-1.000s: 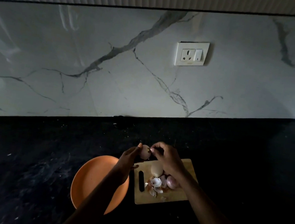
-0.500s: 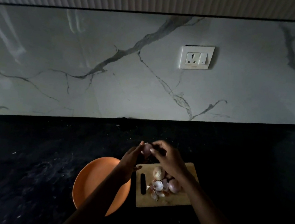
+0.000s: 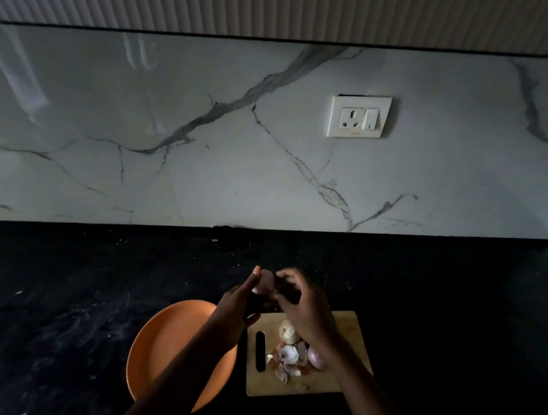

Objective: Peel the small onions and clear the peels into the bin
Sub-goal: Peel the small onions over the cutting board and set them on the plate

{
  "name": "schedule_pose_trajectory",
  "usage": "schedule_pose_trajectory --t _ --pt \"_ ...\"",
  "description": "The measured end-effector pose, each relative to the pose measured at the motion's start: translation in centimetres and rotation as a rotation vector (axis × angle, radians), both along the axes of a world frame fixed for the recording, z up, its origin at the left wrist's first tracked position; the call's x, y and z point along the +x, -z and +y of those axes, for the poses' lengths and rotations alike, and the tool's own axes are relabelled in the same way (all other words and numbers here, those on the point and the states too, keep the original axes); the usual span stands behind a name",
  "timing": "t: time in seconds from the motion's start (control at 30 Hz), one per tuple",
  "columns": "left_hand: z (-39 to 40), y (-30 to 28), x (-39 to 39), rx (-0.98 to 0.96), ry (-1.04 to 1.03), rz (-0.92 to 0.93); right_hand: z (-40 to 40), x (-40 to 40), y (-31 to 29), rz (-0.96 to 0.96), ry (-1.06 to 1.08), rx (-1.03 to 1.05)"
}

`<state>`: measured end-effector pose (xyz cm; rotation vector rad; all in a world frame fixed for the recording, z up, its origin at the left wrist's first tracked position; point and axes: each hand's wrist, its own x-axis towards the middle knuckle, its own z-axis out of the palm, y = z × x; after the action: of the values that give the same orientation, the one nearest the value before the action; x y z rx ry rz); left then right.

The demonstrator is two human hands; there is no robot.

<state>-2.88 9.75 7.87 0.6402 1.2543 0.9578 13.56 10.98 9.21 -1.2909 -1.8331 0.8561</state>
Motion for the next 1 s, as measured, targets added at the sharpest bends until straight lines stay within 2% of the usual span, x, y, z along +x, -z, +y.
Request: schedule_pose_trajectory --t 0.33,0.5,0.6,0.8,1.0 --pt "0.1 -1.3 0.5 0.038 -0.063 0.002 1.3 0.3 0.0 0.033 0.025 0.132" --pt "0.1 -1.2 0.5 0.024 -0.077 0.018 1.4 0.4 0.3 -0.051 0.036 0.215" --pt "0.0 -1.5 0.7 -0.010 -0.094 0.020 1.4 0.0 0.2 -0.036 0.071 0.258" --pt "0.2 -1.6 1.1 0.008 -0.078 0.004 1.6 -0.2 -0.1 0.082 0.146 0.085" --pt "0.4 -1.3 0.8 -0.026 -0.111 0.006 2.0 0.5 -0.1 0.129 0.036 -0.033"
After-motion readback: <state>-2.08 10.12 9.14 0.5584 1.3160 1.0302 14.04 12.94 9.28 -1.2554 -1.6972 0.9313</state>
